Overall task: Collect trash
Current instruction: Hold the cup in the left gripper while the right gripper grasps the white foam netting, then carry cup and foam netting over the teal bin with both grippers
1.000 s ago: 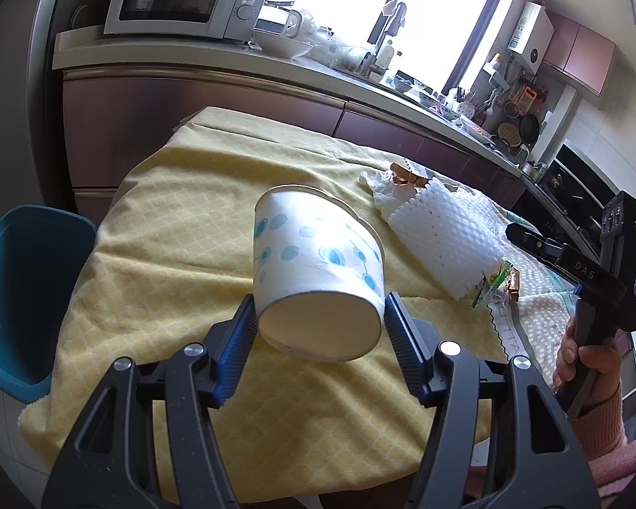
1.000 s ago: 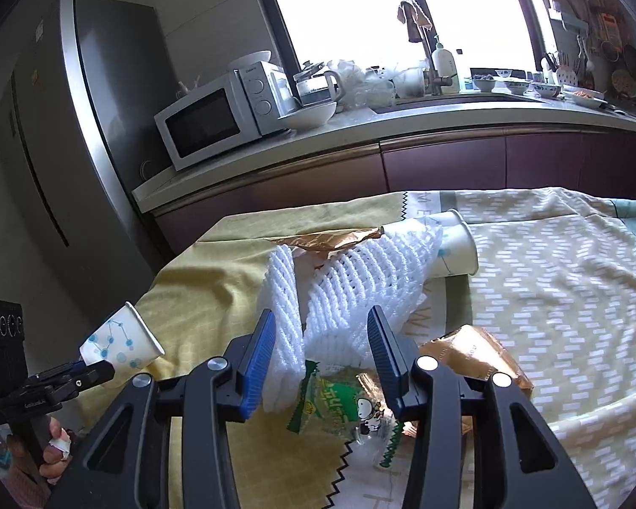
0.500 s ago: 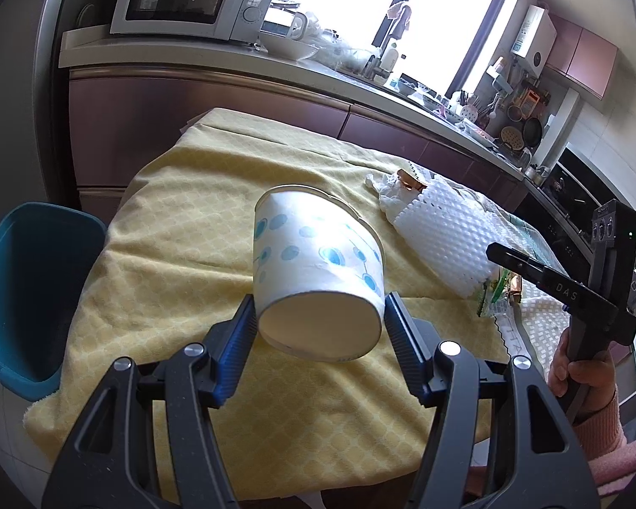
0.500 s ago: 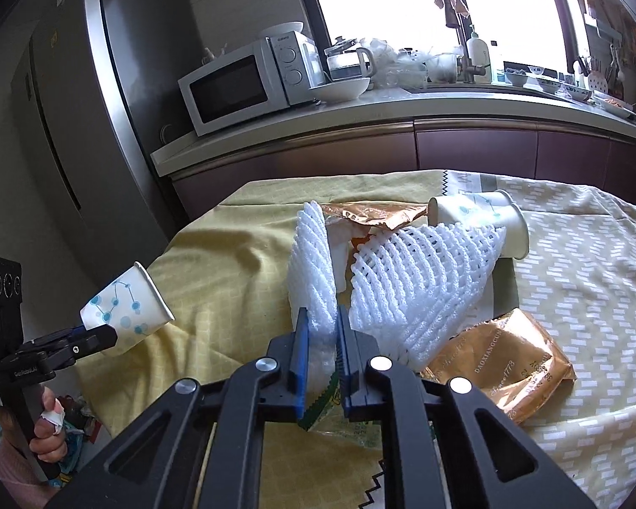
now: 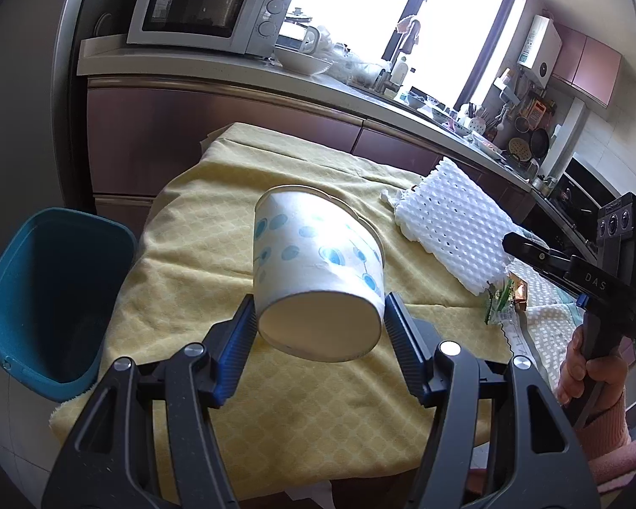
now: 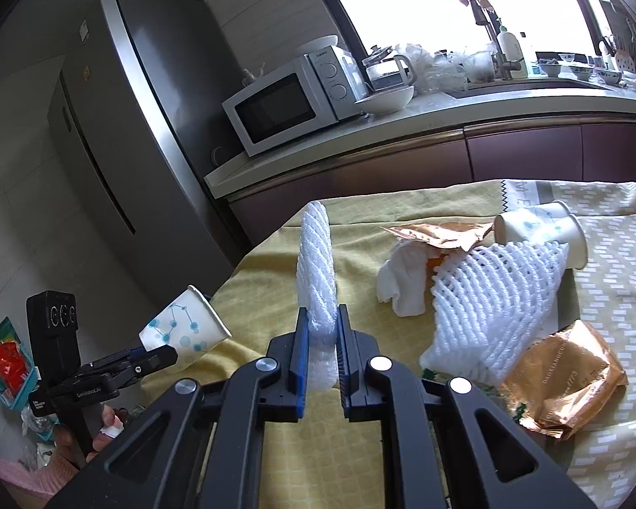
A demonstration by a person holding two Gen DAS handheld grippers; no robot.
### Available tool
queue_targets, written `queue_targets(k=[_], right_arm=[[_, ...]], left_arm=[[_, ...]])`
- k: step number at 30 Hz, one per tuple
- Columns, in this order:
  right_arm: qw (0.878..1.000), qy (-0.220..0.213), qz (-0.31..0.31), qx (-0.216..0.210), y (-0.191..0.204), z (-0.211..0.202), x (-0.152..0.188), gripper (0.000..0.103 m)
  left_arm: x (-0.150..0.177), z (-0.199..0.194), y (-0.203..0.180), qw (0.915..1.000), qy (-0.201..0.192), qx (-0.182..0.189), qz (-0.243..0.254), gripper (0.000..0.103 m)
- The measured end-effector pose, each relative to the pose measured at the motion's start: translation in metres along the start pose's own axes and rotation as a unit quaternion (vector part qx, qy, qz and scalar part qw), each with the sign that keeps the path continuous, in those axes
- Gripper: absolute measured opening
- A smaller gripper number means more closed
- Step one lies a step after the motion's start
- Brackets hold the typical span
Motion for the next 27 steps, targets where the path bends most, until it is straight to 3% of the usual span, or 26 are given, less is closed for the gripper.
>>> queue_targets(k=[11, 27], right_arm=[[0.995, 0.045, -0.03, -0.081, 0.058, 0.043, 0.006, 0.011], [0.985, 0.093, -0.037, -0.142, 0.112, 0.095, 0.006, 0.011]], left_arm=[[0.0, -0.027, 0.025, 0.9992, -0.016, -0.035, -0.014, 0.06], [0.009, -0.07, 0.074, 0.9944, -0.035, -0.087, -0.049, 0.06]])
Point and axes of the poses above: each gripper's, at about its wrist camera, not at the fingertips, and z roughly the way its jaws point, y to its left, x to its underside, the point moved 2 cm from there along z, roughly the way its jaws point, and after that the axes turned 4 degrees about z, right-handed, at the moved point
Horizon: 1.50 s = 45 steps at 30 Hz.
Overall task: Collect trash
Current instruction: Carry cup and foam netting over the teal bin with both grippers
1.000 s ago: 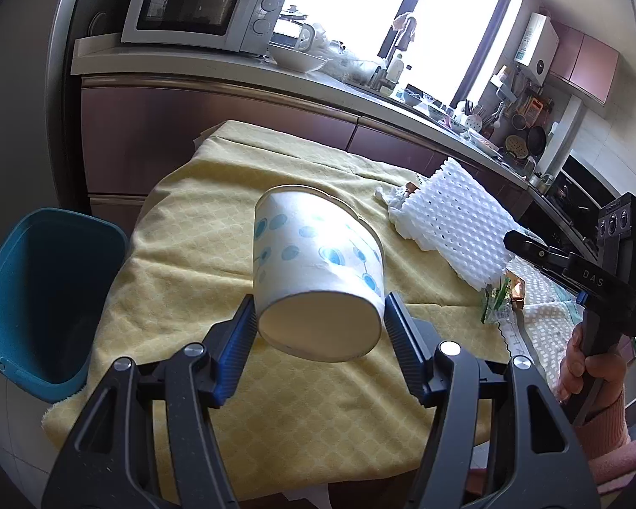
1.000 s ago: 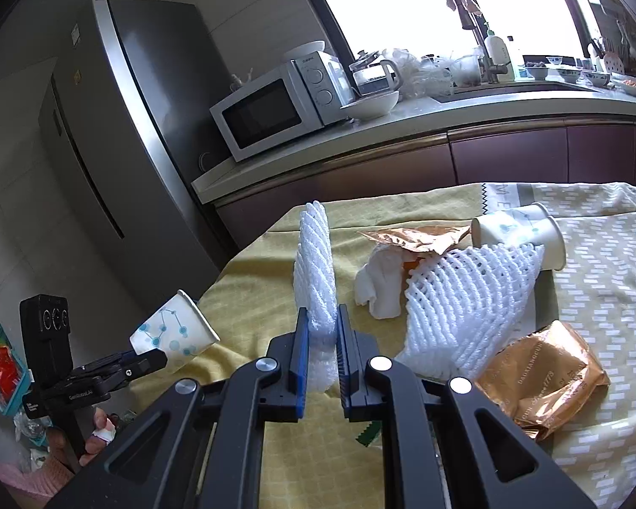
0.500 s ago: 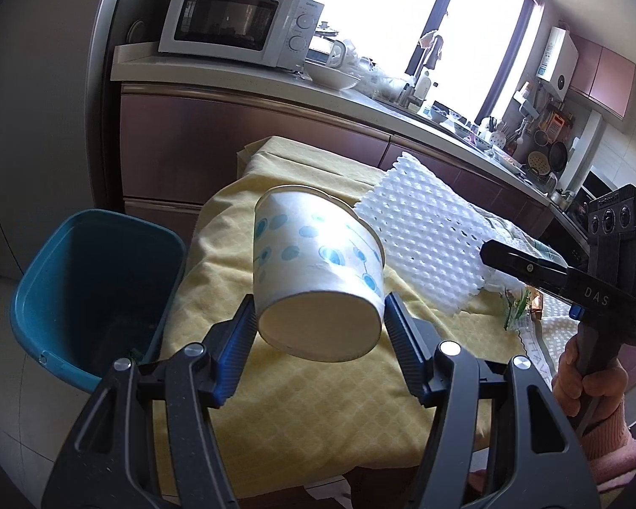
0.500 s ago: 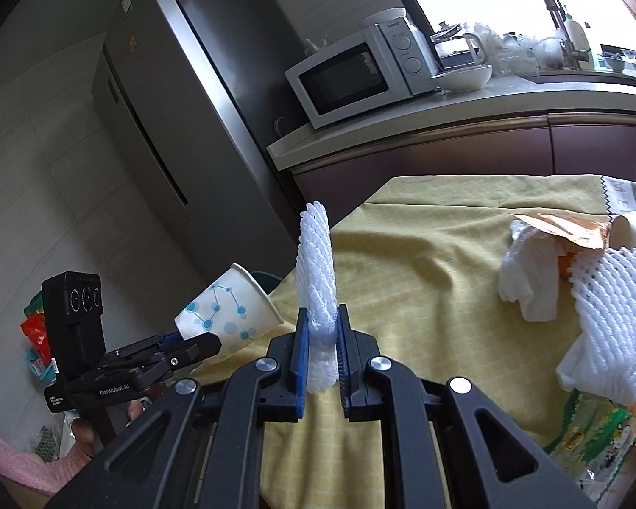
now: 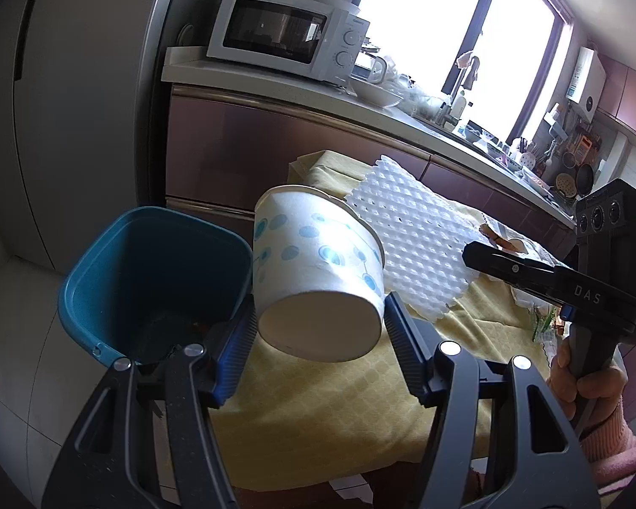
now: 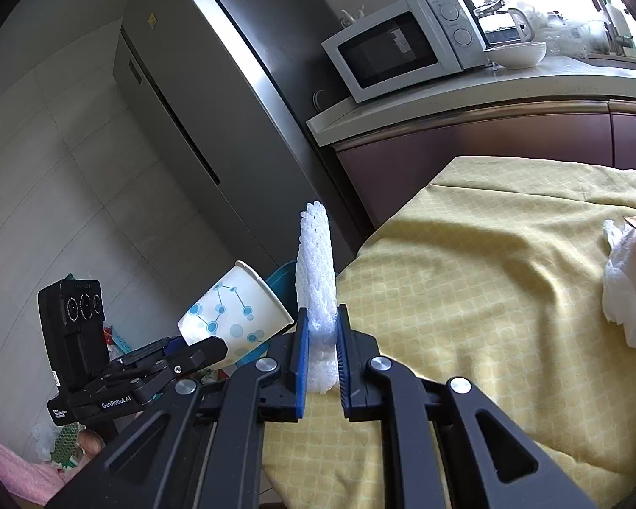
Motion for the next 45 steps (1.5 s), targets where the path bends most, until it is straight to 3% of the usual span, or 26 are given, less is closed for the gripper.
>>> queue_targets(k=[16, 45], right_arm=[[0.999, 0.037, -0.008, -0.036, 0.028, 0.054, -0.01, 0.011], [0.995, 0.084, -0.016, -0.048, 0.053, 0.123, -0.017, 0.011]], left_arm=[[-0.004, -0.017, 0.048, 0.9982, -0.013, -0.053, -0.024, 0.06], [-0.006, 0.009, 0.092, 0.993, 0.007, -0.106, -0.052, 0.06]])
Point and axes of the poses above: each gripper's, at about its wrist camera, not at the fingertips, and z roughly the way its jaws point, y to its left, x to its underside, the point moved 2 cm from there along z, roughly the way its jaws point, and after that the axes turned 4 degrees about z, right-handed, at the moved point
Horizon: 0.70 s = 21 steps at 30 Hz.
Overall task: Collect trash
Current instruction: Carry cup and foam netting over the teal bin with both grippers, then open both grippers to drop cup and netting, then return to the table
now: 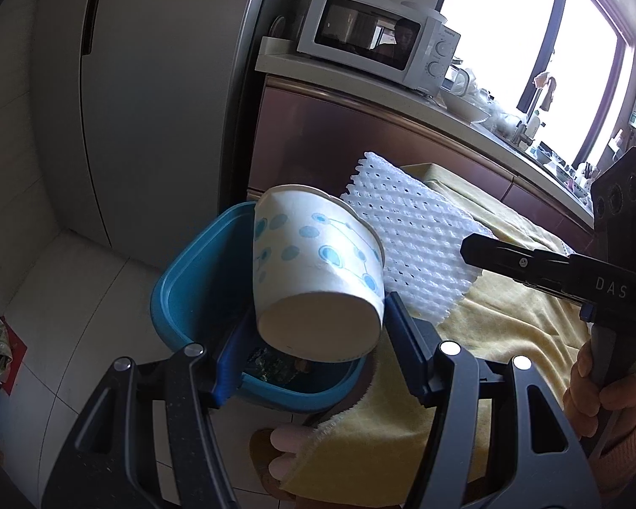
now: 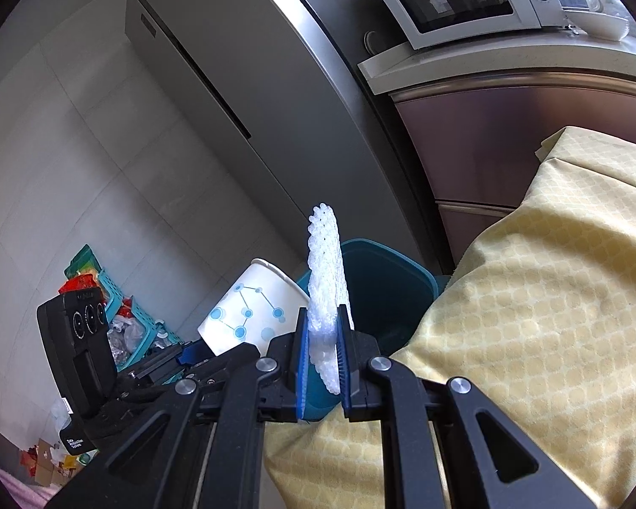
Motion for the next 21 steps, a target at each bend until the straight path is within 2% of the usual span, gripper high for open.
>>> queue_targets(k=[21], right_arm=[[0.999, 0.048, 0.0, 0.024, -0.001, 0.049, -0.005, 0.011]], left_arm=[[0.007, 0.032, 0.014, 0.9993, 0.03, -0.021, -0.01, 0.06]])
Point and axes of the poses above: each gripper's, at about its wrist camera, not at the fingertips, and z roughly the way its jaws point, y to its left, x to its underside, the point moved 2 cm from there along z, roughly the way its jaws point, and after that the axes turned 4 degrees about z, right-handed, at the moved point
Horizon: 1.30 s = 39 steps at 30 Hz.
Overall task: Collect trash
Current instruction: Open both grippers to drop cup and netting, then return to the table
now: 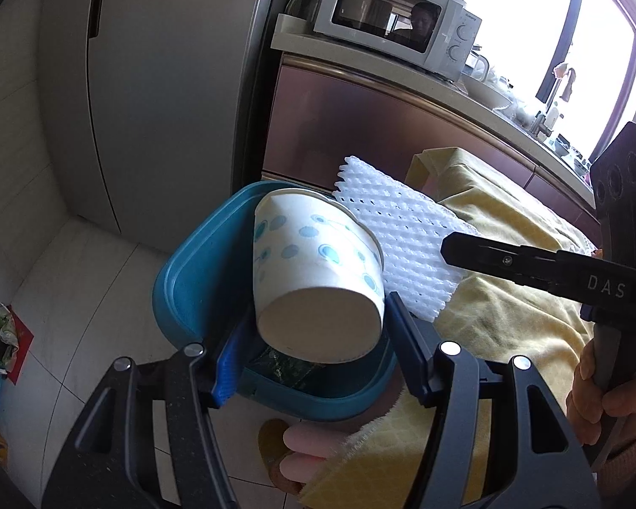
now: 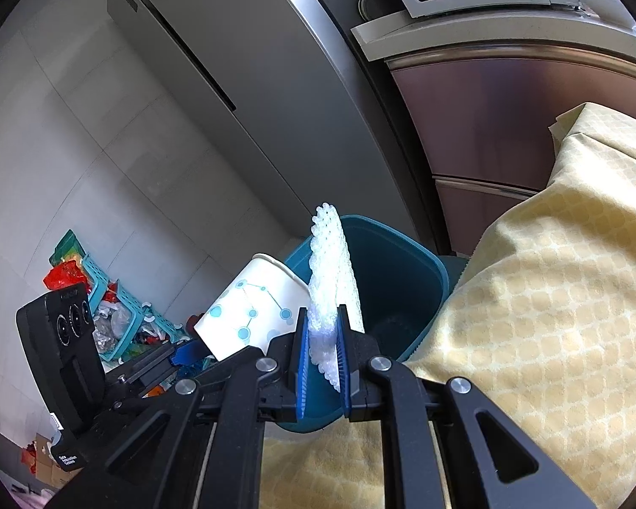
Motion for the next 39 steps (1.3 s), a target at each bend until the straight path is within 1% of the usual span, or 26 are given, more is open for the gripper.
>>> queue_targets(k=[5, 10, 12, 14, 18, 21, 26, 29, 34, 39], right_arm=[[1.0, 0.016, -0.004, 0.015, 0.002, 0.012, 0.0, 0.013], [0.999, 0.021, 0.001, 0.027, 0.0, 0.021, -0.002, 0.015], [0.999, 0.018, 0.001, 0.03, 0.0, 0.021, -0.002, 0.025], [0.999, 0.014, 0.004, 0.031, -0.002, 0.019, -0.002, 0.031], [1.0, 0.009, 0.01, 0.027, -0.006, 0.013, -0.002, 0.031], [1.0, 0.003, 0.012, 0.022, -0.009, 0.004, 0.0, 0.031], [1.0, -0.02, 0.0, 0.015, -0.01, -0.026, 0.006, 0.032], [0.999, -0.041, -0.012, 0.015, -0.012, -0.054, 0.012, 0.033], [0.995, -0.084, -0.023, 0.038, -0.022, -0.111, 0.03, 0.036], [0.989, -0.129, -0.003, 0.079, -0.046, -0.168, 0.053, 0.036]], left_arm=[[0.002, 0.014, 0.002, 0.9999, 0.011, 0.0, -0.006, 0.06], [0.004, 0.031, 0.006, 0.9996, 0.024, 0.002, -0.014, 0.061], [0.004, 0.039, 0.008, 0.9994, 0.03, 0.001, -0.017, 0.06], [0.004, 0.045, 0.009, 0.9992, 0.034, 0.003, -0.021, 0.061], [0.005, 0.049, 0.012, 0.999, 0.036, 0.006, -0.026, 0.061], [0.005, 0.042, 0.008, 0.9995, 0.026, 0.005, -0.02, 0.061], [-0.001, 0.019, -0.01, 0.9999, -0.005, 0.012, 0.006, 0.063], [-0.005, 0.002, -0.029, 0.9988, -0.027, 0.029, 0.028, 0.065], [-0.008, -0.022, -0.071, 0.9933, -0.051, 0.079, 0.068, 0.068], [-0.004, -0.03, -0.124, 0.9835, -0.051, 0.135, 0.11, 0.069]])
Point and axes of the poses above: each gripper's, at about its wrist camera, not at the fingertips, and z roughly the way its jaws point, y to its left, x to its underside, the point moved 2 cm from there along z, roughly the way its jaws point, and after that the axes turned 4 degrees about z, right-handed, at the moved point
